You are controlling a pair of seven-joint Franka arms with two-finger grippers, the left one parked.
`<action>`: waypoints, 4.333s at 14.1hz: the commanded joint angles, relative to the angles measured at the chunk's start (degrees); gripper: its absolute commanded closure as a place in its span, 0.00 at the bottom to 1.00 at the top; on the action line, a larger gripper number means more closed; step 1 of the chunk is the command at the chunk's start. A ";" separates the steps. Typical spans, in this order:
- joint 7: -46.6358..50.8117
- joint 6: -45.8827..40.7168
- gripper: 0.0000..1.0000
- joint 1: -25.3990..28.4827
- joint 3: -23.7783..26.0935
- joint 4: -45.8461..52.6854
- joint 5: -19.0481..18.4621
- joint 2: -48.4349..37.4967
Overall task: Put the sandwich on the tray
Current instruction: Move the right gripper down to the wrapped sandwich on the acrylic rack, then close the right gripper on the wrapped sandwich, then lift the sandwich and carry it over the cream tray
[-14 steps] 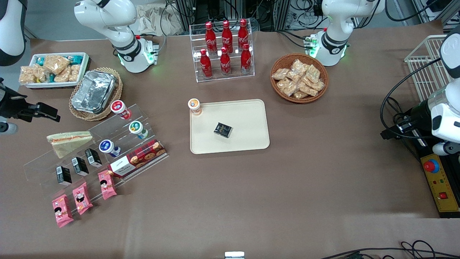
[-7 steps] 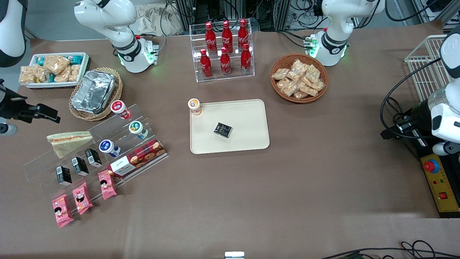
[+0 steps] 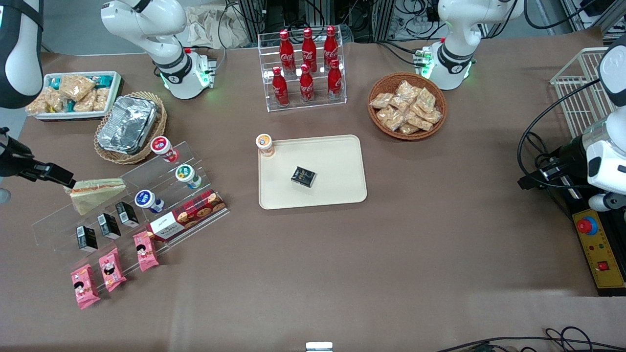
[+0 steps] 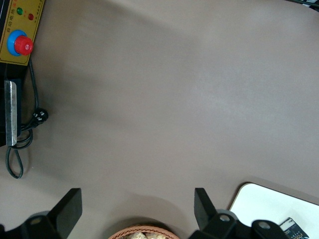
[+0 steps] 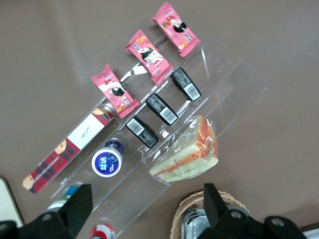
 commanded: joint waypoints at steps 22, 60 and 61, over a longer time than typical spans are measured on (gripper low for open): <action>48.87 5.20 0.02 -6.22 -0.54 -10.30 0.44 2.03; 37.48 -6.90 0.85 2.02 -0.01 4.88 3.52 3.07; 33.01 -8.22 0.85 2.99 -0.01 5.50 3.60 2.99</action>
